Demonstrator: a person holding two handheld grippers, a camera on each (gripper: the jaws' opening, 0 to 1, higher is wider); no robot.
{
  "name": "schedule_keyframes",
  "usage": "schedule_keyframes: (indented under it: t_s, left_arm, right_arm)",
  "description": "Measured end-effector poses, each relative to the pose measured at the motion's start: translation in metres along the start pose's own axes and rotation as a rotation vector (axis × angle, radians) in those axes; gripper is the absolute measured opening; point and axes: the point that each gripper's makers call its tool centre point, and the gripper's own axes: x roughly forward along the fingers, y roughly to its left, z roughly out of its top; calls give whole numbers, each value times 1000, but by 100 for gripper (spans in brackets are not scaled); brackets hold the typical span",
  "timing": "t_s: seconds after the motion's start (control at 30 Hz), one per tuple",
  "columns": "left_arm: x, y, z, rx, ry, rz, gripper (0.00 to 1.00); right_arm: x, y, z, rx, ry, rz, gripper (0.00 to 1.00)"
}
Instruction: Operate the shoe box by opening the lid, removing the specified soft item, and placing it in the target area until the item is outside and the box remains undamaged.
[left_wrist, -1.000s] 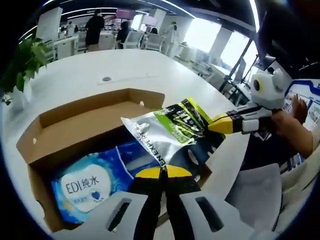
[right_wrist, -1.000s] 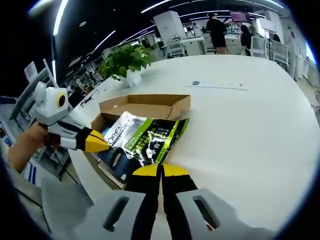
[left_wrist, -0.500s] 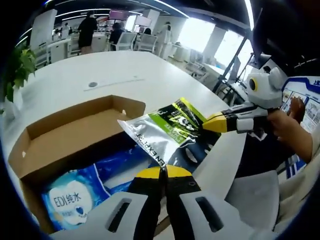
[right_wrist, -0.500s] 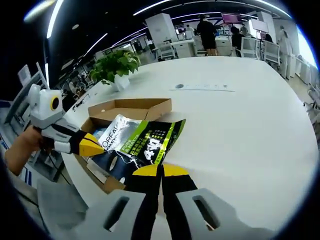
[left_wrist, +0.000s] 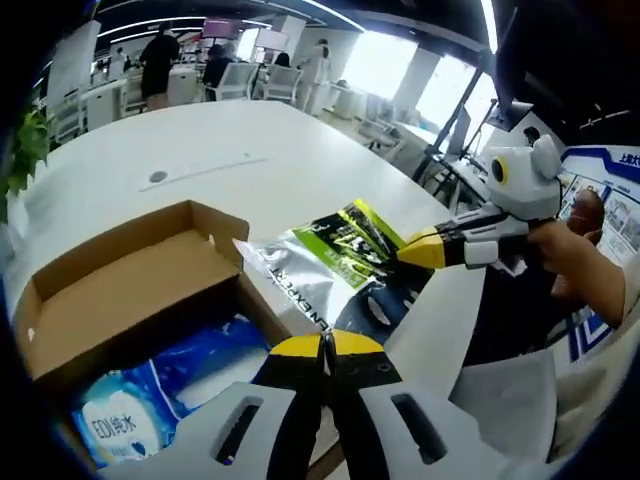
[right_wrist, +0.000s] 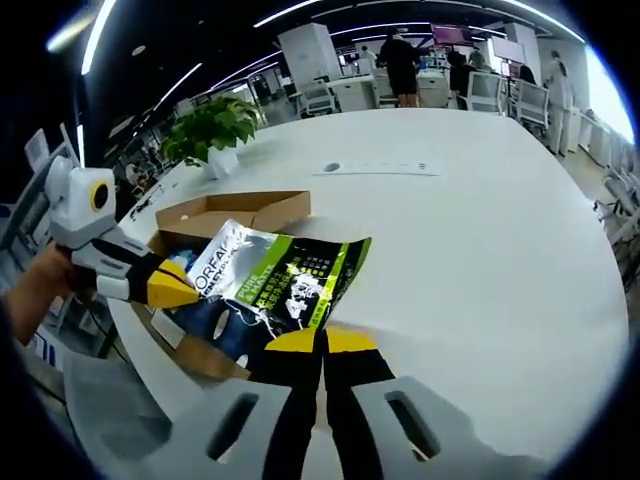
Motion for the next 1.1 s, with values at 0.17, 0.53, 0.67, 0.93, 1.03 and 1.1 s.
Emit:
schedule_keyframes:
  t_s: [0.17,0.53,0.67,0.93,1.03,1.1]
  left_arm:
    - [9,-1,3,27,18,1,0]
    - [31,1,3,92,82,21,0]
    - [39,5,5,132,102,44,0]
    - [55,10,1,235,170,71,0]
    - [62,12,-2,293,209,90,0]
    - [66,13,-5,311,232,94,0]
  right_arm:
    - [1,-9,0,-11,8,-17,0]
    - [12,-25,0,-58,35,-55,0]
    - [18,-30,0,-75,42,-74,0]
    - [29,-39,-3,-112,63,-97,0]
    - [34,-44,-3,-123,67,-104,0]
    - [36,-45,-4,-127,69,-106,0]
